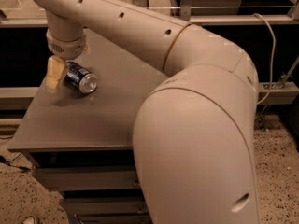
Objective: Place pepsi can upright
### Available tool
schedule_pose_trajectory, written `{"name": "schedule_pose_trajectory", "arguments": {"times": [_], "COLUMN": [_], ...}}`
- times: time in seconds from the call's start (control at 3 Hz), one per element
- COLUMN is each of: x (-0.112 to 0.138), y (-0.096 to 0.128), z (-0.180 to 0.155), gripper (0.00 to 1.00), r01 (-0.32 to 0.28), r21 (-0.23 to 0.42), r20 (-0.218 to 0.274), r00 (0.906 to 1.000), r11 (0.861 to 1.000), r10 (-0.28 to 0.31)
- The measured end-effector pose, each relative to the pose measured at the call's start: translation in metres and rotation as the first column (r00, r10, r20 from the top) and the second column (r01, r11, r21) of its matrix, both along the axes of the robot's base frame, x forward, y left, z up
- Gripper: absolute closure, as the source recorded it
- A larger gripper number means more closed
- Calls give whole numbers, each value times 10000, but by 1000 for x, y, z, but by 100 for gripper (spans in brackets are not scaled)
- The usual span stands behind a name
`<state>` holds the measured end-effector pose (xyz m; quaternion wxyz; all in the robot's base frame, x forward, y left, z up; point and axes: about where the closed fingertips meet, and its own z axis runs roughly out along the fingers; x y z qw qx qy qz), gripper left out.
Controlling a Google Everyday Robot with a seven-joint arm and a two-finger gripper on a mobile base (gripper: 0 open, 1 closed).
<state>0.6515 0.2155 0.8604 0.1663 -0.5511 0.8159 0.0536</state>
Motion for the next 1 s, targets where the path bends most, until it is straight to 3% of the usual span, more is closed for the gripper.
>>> {"name": "schedule_pose_trajectory", "arguments": {"times": [0.67,1.0], "x": [4,8], "y": [-3,0], "z": [-20,-19], "gripper": [0,16], "r01": [527,697], "r21": [-710,-957], "r20": [-98,13], "r00": [9985,9976], "r11": [9961,9930], "r10": [-535,-699]}}
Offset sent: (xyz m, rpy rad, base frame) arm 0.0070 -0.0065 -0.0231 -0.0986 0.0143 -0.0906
